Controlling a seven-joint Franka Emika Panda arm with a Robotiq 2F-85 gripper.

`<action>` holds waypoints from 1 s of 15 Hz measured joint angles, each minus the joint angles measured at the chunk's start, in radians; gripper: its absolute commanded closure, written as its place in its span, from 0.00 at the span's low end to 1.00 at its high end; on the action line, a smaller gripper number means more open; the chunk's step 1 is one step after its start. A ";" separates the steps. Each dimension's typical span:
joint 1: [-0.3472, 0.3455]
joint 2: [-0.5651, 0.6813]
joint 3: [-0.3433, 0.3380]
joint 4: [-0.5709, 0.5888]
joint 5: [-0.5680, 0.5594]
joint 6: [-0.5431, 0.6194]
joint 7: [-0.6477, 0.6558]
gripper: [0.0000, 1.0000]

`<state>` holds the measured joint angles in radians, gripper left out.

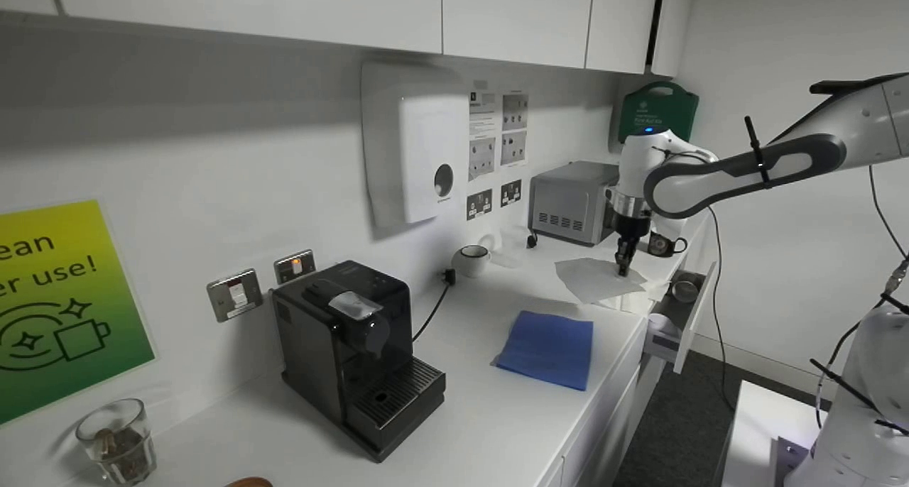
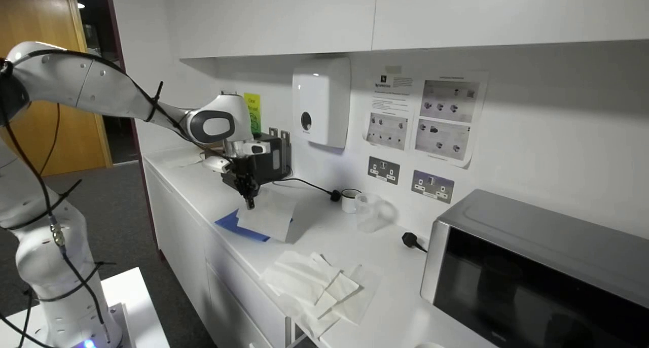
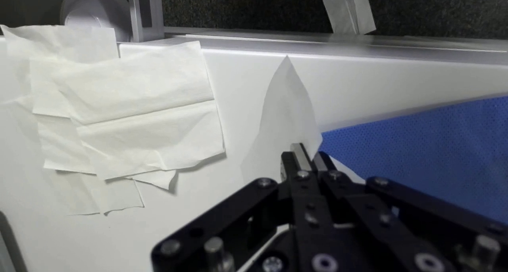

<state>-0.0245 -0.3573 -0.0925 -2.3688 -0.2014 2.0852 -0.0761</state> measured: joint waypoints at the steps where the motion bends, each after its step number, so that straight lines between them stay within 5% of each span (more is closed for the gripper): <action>1: -0.009 -0.005 0.000 0.000 0.000 0.000 0.007 1.00; 15: -0.109 -0.001 0.082 -0.002 -0.315 -0.205 0.375 1.00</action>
<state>-0.1335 -0.3586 -0.0108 -2.3706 -0.5159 1.8797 0.2985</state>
